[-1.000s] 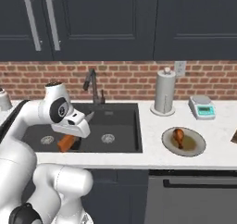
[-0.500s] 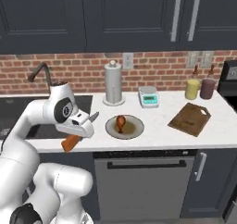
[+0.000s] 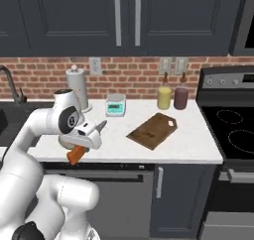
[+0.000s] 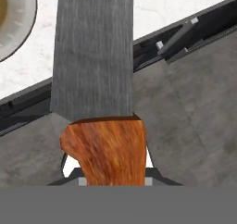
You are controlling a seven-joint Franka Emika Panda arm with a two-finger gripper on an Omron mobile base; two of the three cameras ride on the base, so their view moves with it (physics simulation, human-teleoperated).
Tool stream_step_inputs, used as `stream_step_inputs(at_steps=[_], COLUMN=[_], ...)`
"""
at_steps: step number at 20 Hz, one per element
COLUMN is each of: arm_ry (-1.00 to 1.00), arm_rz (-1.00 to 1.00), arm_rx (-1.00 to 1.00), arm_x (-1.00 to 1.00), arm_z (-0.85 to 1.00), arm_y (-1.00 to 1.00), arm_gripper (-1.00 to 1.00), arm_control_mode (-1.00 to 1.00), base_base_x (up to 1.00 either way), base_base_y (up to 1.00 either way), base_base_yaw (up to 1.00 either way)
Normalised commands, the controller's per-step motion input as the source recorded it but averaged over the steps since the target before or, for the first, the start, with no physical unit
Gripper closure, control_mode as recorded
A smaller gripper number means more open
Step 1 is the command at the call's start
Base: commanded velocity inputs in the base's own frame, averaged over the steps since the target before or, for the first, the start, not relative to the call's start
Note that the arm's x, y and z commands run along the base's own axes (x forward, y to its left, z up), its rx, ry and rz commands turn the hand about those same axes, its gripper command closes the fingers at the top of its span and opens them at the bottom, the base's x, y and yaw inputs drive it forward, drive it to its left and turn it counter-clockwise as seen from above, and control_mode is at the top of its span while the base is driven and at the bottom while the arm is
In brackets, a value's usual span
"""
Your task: Pick up the knife from the drawer and place it on the cutting board. Then place the meat from the plate to the cutting board.
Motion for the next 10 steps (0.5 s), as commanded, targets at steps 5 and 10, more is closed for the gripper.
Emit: stream_step_inputs(at_steps=[5,10], arm_ry=[0.0,0.0], arm_rz=[0.0,0.0], arm_rx=[0.0,0.0], arm_x=[0.0,0.0], arm_z=[0.0,0.0], arm_y=[0.0,0.0], arm_gripper=[1.0,1.0], arm_control_mode=[1.0,1.0], base_base_x=[0.08,0.26], base_base_y=[-0.8,-0.58], base_base_yaw=[0.2,0.2])
